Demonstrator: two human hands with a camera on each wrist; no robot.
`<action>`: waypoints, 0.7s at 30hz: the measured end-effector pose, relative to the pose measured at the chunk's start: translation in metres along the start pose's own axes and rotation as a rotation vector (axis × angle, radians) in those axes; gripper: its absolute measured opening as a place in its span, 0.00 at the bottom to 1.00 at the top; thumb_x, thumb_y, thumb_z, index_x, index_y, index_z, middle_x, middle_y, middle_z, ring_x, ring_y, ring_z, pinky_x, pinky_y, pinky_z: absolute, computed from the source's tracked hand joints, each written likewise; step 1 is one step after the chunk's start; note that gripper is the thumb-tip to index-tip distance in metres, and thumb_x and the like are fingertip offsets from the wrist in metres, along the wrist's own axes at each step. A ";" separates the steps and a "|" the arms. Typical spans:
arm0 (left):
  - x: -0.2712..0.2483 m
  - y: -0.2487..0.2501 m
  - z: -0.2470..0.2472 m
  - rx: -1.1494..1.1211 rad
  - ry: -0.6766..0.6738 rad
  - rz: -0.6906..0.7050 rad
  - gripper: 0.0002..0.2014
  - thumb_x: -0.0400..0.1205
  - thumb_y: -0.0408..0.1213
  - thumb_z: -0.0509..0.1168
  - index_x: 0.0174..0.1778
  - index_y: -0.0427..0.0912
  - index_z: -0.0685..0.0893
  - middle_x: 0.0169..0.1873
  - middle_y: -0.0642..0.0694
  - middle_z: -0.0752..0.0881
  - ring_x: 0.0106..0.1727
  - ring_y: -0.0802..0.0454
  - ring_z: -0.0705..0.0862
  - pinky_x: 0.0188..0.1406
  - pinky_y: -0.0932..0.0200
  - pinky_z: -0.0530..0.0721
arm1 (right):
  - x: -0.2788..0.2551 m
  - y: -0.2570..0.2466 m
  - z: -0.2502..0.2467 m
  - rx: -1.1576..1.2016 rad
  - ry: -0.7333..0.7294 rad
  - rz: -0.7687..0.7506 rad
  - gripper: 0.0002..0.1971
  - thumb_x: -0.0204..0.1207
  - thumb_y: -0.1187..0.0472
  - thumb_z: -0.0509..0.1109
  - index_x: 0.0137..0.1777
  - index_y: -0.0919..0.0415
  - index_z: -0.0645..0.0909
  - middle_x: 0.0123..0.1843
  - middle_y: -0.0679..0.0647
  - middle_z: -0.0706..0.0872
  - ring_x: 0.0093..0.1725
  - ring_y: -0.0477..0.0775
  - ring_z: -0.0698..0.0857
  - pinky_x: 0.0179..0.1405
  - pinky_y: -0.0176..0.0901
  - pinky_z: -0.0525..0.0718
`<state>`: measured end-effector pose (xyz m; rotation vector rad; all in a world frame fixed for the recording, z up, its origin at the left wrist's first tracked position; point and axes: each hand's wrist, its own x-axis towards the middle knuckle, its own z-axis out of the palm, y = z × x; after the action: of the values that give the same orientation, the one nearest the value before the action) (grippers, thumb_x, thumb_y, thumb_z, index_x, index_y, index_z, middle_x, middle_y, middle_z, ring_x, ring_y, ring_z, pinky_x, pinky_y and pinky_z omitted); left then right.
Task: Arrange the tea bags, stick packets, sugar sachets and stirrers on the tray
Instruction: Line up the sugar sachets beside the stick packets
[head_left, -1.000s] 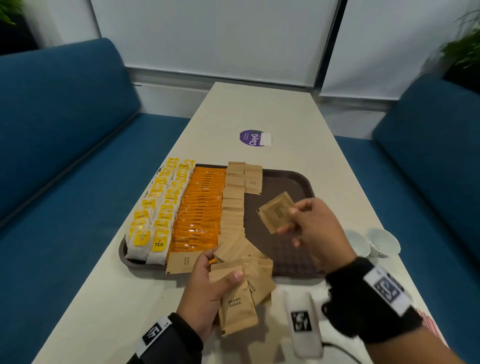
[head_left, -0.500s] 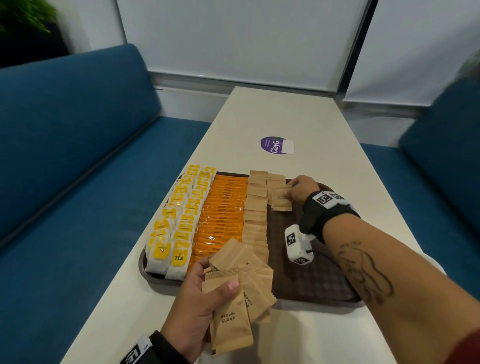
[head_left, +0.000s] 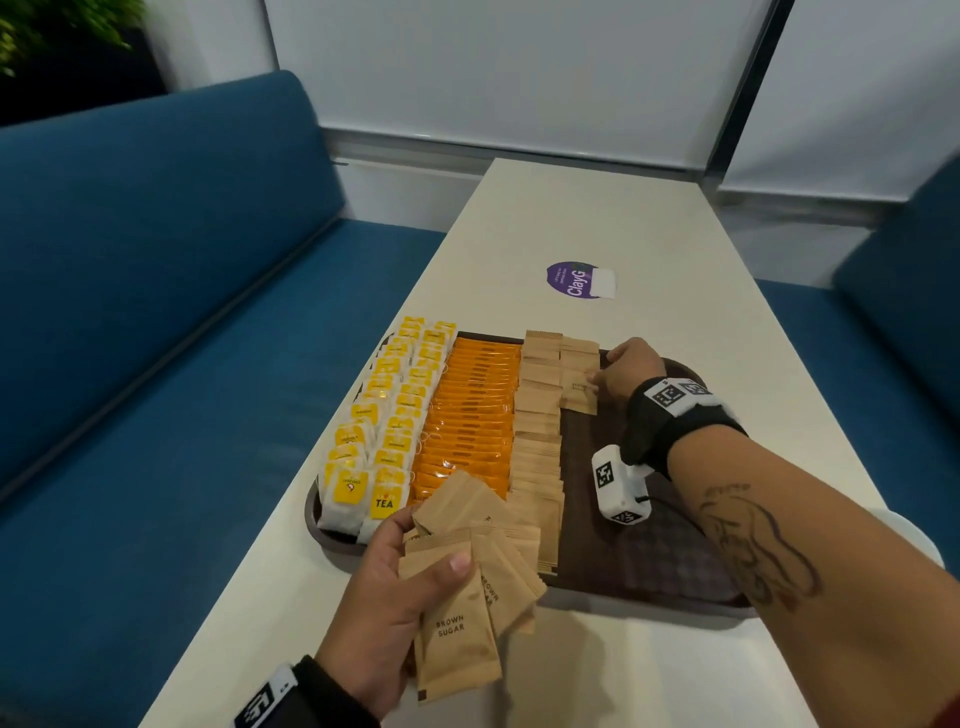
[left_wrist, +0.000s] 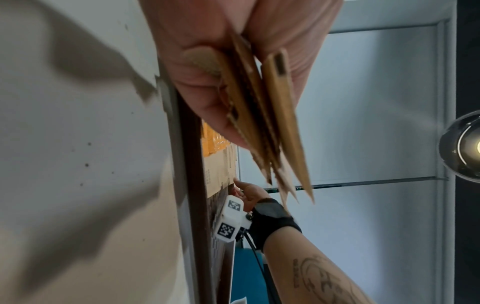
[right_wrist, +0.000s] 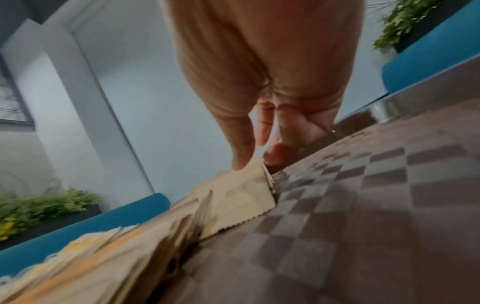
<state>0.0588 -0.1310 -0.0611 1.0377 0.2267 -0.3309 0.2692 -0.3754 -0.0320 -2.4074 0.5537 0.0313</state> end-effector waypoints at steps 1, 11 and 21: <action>-0.001 0.001 -0.003 -0.025 0.006 0.005 0.30 0.61 0.28 0.73 0.61 0.46 0.79 0.50 0.39 0.90 0.46 0.39 0.90 0.33 0.50 0.88 | -0.006 -0.002 -0.003 0.047 0.009 -0.032 0.10 0.72 0.66 0.76 0.43 0.63 0.75 0.53 0.61 0.83 0.58 0.60 0.83 0.53 0.47 0.79; -0.017 0.029 -0.041 -0.133 0.152 0.185 0.14 0.78 0.26 0.62 0.58 0.43 0.77 0.49 0.40 0.88 0.34 0.51 0.90 0.24 0.57 0.87 | -0.158 -0.022 0.006 -0.016 -0.512 -0.465 0.16 0.70 0.58 0.77 0.58 0.53 0.80 0.50 0.47 0.81 0.47 0.45 0.81 0.41 0.32 0.78; -0.046 0.015 -0.056 -0.118 0.222 0.206 0.39 0.50 0.39 0.86 0.57 0.44 0.79 0.47 0.41 0.91 0.41 0.44 0.91 0.30 0.51 0.89 | -0.227 -0.022 0.045 -0.512 -0.376 -0.799 0.27 0.70 0.53 0.77 0.68 0.56 0.77 0.61 0.55 0.77 0.61 0.59 0.78 0.44 0.45 0.73</action>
<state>0.0199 -0.0677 -0.0615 0.9715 0.3322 -0.0150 0.0765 -0.2460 -0.0177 -2.8371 -0.6765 0.3007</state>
